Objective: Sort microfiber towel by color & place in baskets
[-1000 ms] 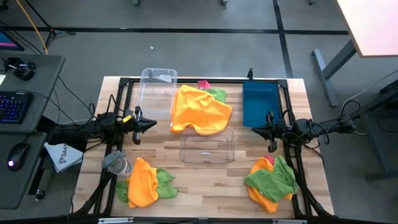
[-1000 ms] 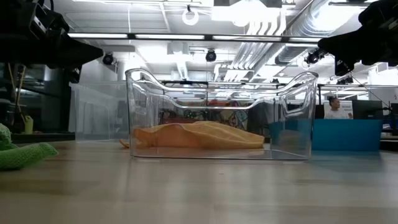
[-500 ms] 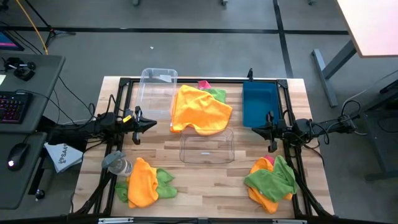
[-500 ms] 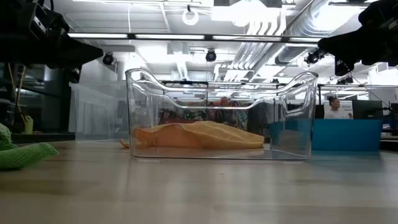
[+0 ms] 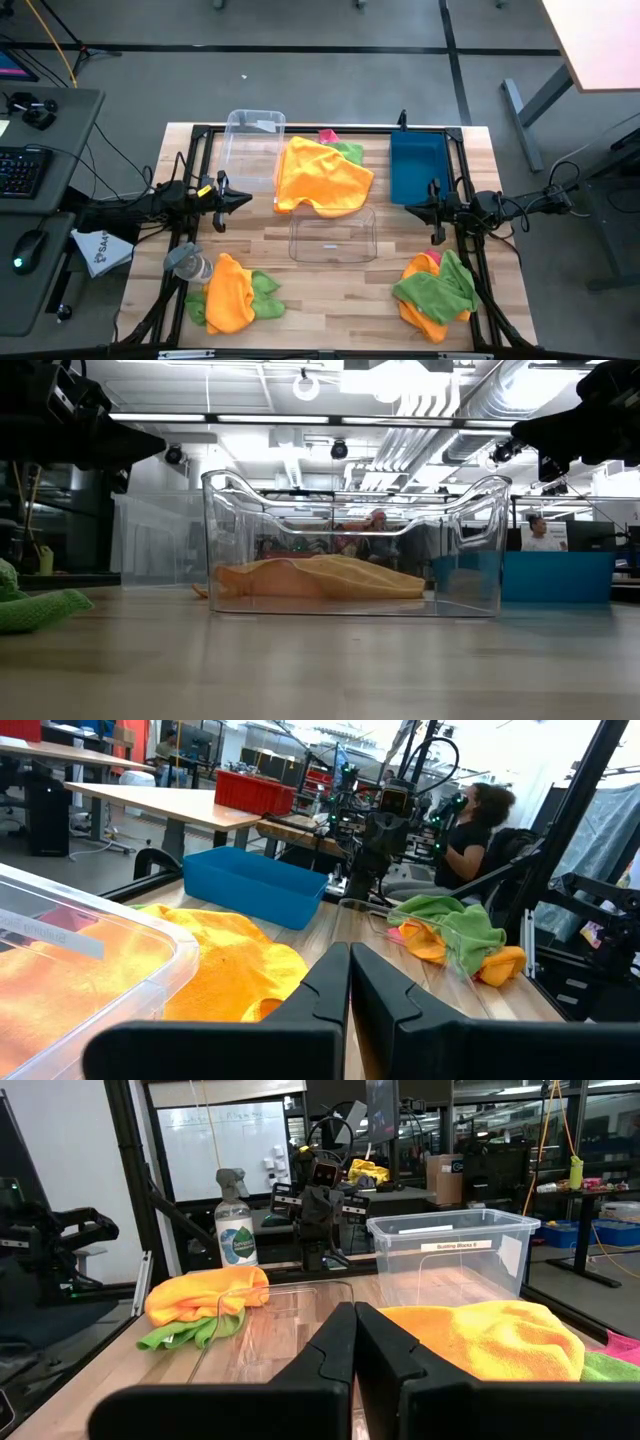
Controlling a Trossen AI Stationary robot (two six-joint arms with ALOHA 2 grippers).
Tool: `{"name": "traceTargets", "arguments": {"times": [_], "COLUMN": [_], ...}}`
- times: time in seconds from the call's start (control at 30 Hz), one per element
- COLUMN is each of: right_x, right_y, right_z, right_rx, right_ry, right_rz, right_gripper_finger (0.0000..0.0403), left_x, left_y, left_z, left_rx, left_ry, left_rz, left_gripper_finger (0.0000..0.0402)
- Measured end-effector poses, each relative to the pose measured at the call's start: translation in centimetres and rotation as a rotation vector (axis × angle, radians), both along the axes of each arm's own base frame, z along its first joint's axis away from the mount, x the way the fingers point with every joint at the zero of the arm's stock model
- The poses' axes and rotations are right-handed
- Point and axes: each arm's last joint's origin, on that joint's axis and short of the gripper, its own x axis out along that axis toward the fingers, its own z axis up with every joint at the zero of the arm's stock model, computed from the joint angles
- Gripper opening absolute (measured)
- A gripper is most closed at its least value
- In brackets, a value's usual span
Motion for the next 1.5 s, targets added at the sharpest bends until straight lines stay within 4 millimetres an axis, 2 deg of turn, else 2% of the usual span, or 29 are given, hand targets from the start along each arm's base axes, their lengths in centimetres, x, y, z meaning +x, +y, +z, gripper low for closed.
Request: {"name": "traceTargets", "arguments": {"times": [0.47, 0.6, 0.7, 0.77, 0.83, 0.9, 0.97, 1.03, 1.13, 1.2, 1.37, 1.5], "right_x": [0.0, 0.0, 0.0, 0.0, 0.0, 0.0, 0.0, 0.0, 0.0, 0.0, 0.0, 0.0], "right_y": [0.0, 0.0, 0.0, 0.0, 0.0, 0.0, 0.0, 0.0, 0.0, 0.0, 0.0, 0.0], "right_z": [0.0, 0.0, 0.0, 0.0, 0.0, 0.0, 0.0, 0.0, 0.0, 0.0, 0.0, -0.1], "right_rx": [0.000, 0.000, 0.000, 0.000, 0.000, 0.000, 0.000, 0.000, 0.000, 0.000, 0.000, -0.002], "right_ry": [0.000, 0.001, 0.000, 0.001, 0.000, 0.000, 0.001, 0.001, 0.000, 0.000, 0.001, 0.006], "right_rz": [0.000, 0.000, 0.000, 0.000, 0.000, 0.000, 0.000, 0.000, 0.000, 0.000, 0.000, 0.000], "right_gripper_finger": [0.0000, 0.0000, 0.0000, 0.0000, 0.0000, 0.0000, 0.0000, 0.0000, 0.0000, 0.0000, 0.0000, 0.0000], "left_x": [0.0, -0.4, -1.3, -2.0, -2.1, -1.5, -0.1, 2.3, 7.0, 10.7, 18.4, 23.1], "left_y": [0.0, 0.1, 0.6, 0.8, 0.8, 0.8, 0.8, 0.7, 0.8, 1.2, 4.2, 6.2], "left_z": [0.3, 2.3, 4.4, 5.7, 7.3, 9.2, 11.7, 14.4, 17.6, 18.7, 19.0, 16.8], "left_rx": [-0.003, -0.200, -0.384, -0.428, -0.417, -0.419, -0.375, -0.270, -0.159, -0.112, -0.148, -0.164], "left_ry": [-0.033, -0.281, -0.583, -0.754, -0.806, -0.776, -0.701, -0.581, -0.389, -0.243, 0.227, 0.559], "left_rz": [0.009, 0.008, 0.129, 0.188, 0.182, 0.170, 0.147, 0.096, 0.025, -0.015, -0.033, -0.043], "left_gripper_finger": [0.0001, 0.0001, 0.0001, 0.0001, 0.0001, 0.0001, 0.0001, 0.0001, 0.0001, 0.0001, 0.0007, 0.0042]}}
